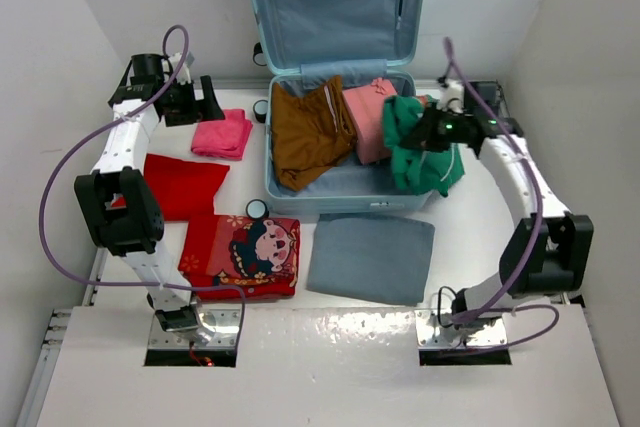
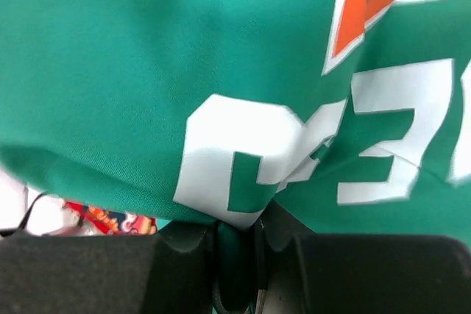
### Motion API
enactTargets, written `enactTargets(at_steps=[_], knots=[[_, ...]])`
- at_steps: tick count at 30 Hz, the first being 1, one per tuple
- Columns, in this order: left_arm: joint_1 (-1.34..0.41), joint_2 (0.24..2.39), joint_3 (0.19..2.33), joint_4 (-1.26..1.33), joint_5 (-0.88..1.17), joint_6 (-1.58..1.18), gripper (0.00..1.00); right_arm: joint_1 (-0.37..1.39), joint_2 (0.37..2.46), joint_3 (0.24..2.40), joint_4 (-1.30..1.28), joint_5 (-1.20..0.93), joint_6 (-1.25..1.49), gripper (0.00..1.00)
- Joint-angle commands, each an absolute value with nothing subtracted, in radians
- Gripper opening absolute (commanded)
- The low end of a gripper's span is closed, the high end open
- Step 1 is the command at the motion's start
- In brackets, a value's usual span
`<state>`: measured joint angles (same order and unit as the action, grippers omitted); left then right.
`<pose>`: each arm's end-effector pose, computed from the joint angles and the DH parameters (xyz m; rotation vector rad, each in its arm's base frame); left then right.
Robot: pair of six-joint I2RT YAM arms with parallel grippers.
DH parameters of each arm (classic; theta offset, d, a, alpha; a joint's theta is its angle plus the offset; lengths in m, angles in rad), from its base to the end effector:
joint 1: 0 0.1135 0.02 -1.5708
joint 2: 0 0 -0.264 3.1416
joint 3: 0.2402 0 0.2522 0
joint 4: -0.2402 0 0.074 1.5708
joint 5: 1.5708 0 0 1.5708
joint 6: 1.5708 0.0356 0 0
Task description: Pack the luggage
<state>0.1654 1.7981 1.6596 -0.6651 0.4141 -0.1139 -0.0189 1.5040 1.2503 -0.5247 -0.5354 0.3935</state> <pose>0.4012 0.0524 0.3196 -0.1285 2.3320 -0.4645 0.3293 0.0119 0.3000 0.2161 2.3435 0.8122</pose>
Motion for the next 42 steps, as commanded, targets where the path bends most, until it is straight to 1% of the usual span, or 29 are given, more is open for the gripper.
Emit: enactTargets(at_steps=[1, 5, 8, 10, 11, 12, 14, 16, 19, 21, 25, 32, 33, 34, 35, 36, 37, 39, 40, 42], knots=[[0.176, 1.792, 1.652, -0.663, 0.414, -0.123, 1.0, 0.122, 1.561, 1.292, -0.422, -0.58, 0.526, 0.0], [0.176, 1.75, 1.611, -0.663, 0.394, -0.114, 1.0, 0.224, 1.679, 1.284, -0.413, -0.502, 0.633, 0.0], [0.176, 1.723, 1.562, -0.663, 0.383, -0.094, 1.0, 0.314, 1.727, 1.307, -0.364, -0.471, 0.686, 0.0], [0.187, 1.7, 1.537, -0.663, 0.383, -0.084, 1.0, 0.347, 1.753, 1.347, -0.342, -0.453, 0.704, 0.0], [0.198, 1.7, 1.516, -0.663, 0.383, -0.084, 1.0, 0.389, 1.808, 1.367, -0.351, -0.44, 0.712, 0.0], [0.198, 1.691, 1.506, -0.663, 0.383, -0.084, 1.0, 0.4, 1.825, 1.411, -0.347, -0.437, 0.721, 0.0], [0.216, 1.678, 1.477, -0.652, 0.383, -0.084, 1.0, 0.441, 1.893, 1.433, -0.33, -0.439, 0.719, 0.0], [0.225, 1.668, 1.454, -0.641, 0.393, -0.094, 1.0, 0.466, 1.919, 1.471, -0.281, -0.44, 0.719, 0.0], [0.236, 1.649, 1.413, -0.62, 0.393, -0.094, 1.0, 0.498, 2.021, 1.537, -0.281, -0.462, 0.724, 0.0], [0.247, 1.649, 1.391, -0.62, 0.403, -0.103, 1.0, 0.523, 2.04, 1.546, -0.247, -0.465, 0.736, 0.0], [0.258, 1.649, 1.391, -0.609, 0.426, -0.103, 1.0, 0.555, 2.137, 1.597, -0.197, -0.514, 0.799, 0.0], [0.267, 1.649, 1.382, -0.591, 0.497, -0.092, 1.0, 0.595, 2.21, 1.658, -0.117, -0.537, 0.815, 0.0], [0.267, 1.649, 1.382, -0.591, 0.511, -0.08, 1.0, 0.595, 2.212, 1.657, -0.118, -0.538, 0.804, 0.02], [0.258, 1.637, 1.373, -0.591, 0.552, -0.08, 1.0, 0.585, 2.191, 1.651, -0.13, -0.537, 0.772, 0.09], [0.258, 1.628, 1.373, -0.568, 0.581, -0.063, 1.0, 0.58, 2.18, 1.641, -0.149, -0.537, 0.743, 0.18], [0.258, 1.605, 1.373, -0.555, 0.61, -0.051, 1.0, 0.572, 2.165, 1.64, -0.159, -0.54, 0.709, 0.36], [0.258, 1.589, 1.359, -0.54, 0.676, -0.042, 1.0, 0.555, 2.102, 1.632, -0.176, -0.545, 0.686, 0.44], [0.247, 1.553, 1.335, -0.488, 0.78, -0.011, 1.0, 0.51, 2.022, 1.609, -0.236, -0.558, 0.597, 0.54], [0.232, 1.513, 1.335, -0.474, 0.869, 0.023, 1.0, 0.493, 1.955, 1.6, -0.244, -0.577, 0.578, 0.56], [0.192, 1.479, 1.322, -0.448, 0.923, 0.046, 1.0, 0.43, 1.867, 1.586, -0.29, -0.587, 0.516, 0.57]])
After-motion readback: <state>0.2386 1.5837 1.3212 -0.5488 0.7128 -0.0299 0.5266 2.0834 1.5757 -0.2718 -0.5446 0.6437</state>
